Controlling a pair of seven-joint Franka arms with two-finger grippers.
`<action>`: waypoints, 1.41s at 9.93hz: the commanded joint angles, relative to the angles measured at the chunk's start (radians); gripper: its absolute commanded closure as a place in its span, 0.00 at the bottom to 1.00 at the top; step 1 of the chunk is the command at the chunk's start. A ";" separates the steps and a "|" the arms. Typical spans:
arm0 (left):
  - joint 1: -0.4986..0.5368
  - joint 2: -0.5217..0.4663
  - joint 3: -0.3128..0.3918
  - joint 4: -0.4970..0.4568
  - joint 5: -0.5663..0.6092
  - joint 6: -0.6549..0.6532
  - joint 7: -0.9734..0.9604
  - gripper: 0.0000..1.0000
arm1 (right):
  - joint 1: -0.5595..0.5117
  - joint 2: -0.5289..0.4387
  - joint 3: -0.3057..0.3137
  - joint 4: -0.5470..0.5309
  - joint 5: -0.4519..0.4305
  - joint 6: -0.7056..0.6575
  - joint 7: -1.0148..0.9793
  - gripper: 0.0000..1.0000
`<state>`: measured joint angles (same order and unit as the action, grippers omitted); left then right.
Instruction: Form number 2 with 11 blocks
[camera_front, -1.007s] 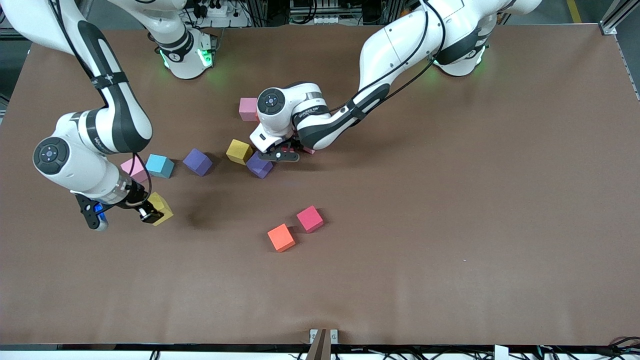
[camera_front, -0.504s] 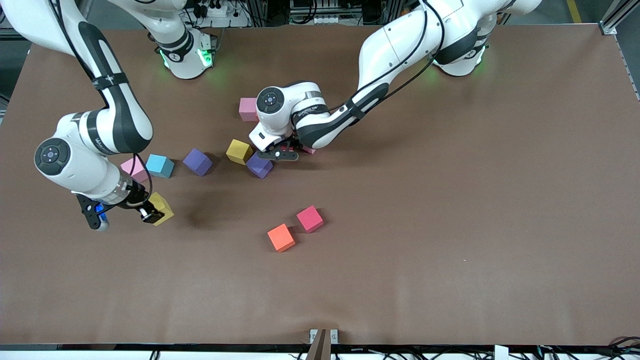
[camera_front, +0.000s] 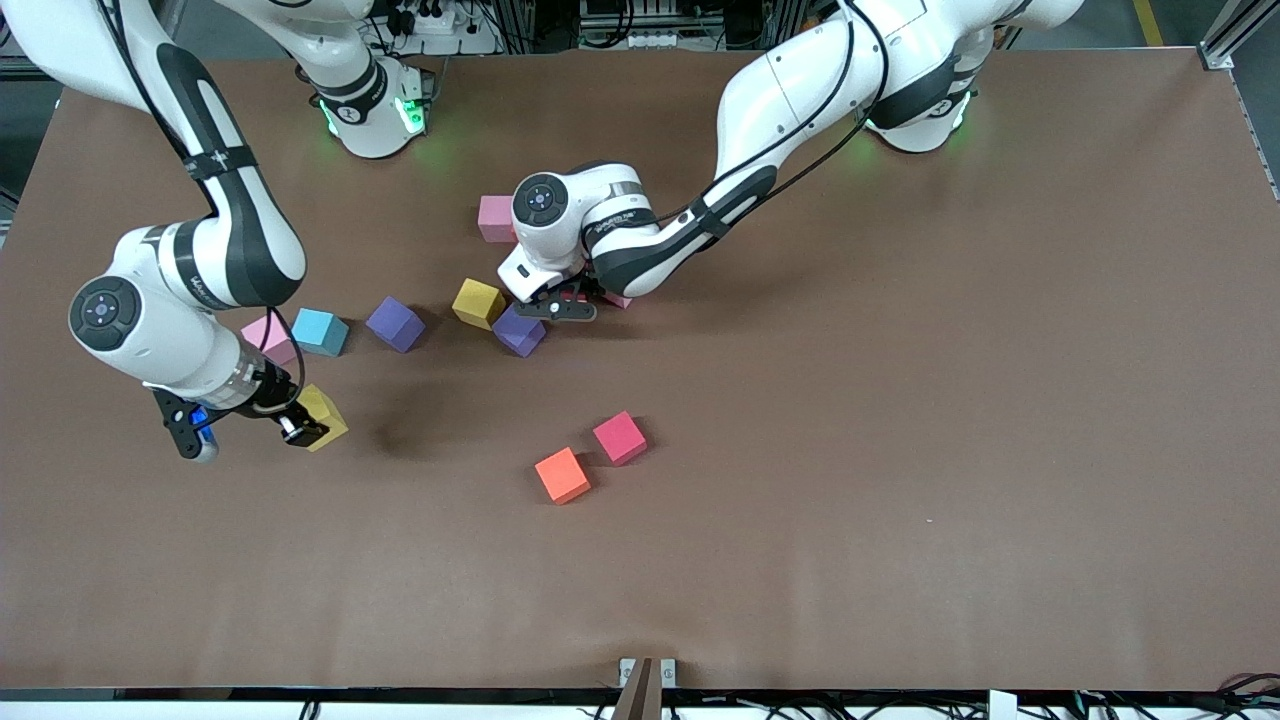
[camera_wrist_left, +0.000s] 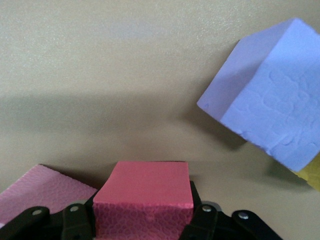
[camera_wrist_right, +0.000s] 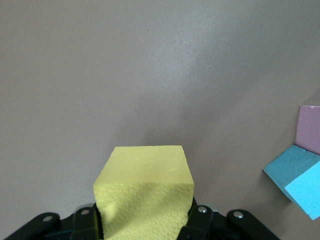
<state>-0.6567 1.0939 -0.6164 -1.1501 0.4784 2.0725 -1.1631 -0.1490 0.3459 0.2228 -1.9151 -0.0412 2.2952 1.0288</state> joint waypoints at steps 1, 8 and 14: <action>-0.015 0.023 0.007 0.015 0.018 0.009 0.016 0.45 | 0.005 0.004 -0.002 0.013 0.012 -0.003 -0.001 1.00; -0.015 0.023 0.007 0.015 0.020 0.017 0.006 0.23 | 0.005 0.004 -0.002 0.013 0.012 -0.003 -0.001 1.00; -0.014 0.012 0.007 0.017 0.020 0.017 0.002 0.04 | 0.005 0.005 -0.002 0.013 0.012 -0.003 -0.001 1.00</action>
<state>-0.6626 1.1067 -0.6123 -1.1499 0.4838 2.0860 -1.1613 -0.1489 0.3463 0.2228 -1.9151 -0.0412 2.2958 1.0288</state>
